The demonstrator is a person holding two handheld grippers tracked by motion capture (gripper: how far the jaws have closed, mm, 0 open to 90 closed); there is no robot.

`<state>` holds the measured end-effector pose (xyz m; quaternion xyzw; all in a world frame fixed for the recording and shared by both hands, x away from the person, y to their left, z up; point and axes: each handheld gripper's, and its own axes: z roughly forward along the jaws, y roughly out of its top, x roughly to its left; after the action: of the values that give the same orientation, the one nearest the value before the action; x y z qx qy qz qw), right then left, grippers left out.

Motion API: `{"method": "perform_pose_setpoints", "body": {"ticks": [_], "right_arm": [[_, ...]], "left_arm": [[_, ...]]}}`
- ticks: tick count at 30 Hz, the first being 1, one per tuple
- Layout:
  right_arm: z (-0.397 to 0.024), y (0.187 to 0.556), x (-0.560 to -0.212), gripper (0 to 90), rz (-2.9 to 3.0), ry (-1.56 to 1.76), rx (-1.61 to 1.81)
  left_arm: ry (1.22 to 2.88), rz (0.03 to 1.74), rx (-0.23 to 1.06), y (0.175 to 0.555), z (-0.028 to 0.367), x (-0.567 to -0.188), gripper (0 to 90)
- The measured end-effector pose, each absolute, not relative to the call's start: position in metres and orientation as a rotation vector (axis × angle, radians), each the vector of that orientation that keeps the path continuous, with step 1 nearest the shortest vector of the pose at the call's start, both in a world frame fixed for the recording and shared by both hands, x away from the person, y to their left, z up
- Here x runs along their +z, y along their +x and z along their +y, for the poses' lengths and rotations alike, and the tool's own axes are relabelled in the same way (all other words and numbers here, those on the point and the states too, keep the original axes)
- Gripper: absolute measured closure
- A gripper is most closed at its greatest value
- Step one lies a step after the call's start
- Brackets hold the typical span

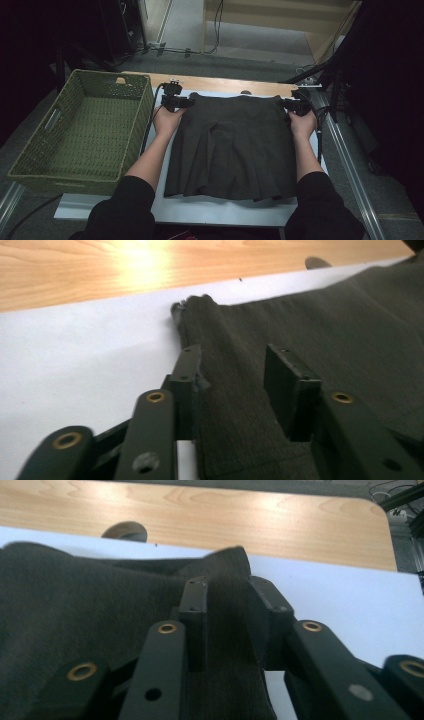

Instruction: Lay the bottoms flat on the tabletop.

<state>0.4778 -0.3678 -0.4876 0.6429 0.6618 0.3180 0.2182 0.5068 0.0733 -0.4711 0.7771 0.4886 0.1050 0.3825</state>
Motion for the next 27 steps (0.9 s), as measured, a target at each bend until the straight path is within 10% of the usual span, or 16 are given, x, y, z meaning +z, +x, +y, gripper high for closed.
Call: {"method": "perform_pose_setpoints", "body": {"ticks": [12,27], "right_arm": [[-0.382,0.45,-0.49,59.6,1.916,1.758,0.89],[-0.382,0.443,-0.517,46.1,1.957,1.761,0.832]], "left_arm": [[2.093,1.167,0.191,0.499,0.066,-0.47,42.5],[2.115,1.181,0.23,0.502,0.063,-0.483,42.5]]}}
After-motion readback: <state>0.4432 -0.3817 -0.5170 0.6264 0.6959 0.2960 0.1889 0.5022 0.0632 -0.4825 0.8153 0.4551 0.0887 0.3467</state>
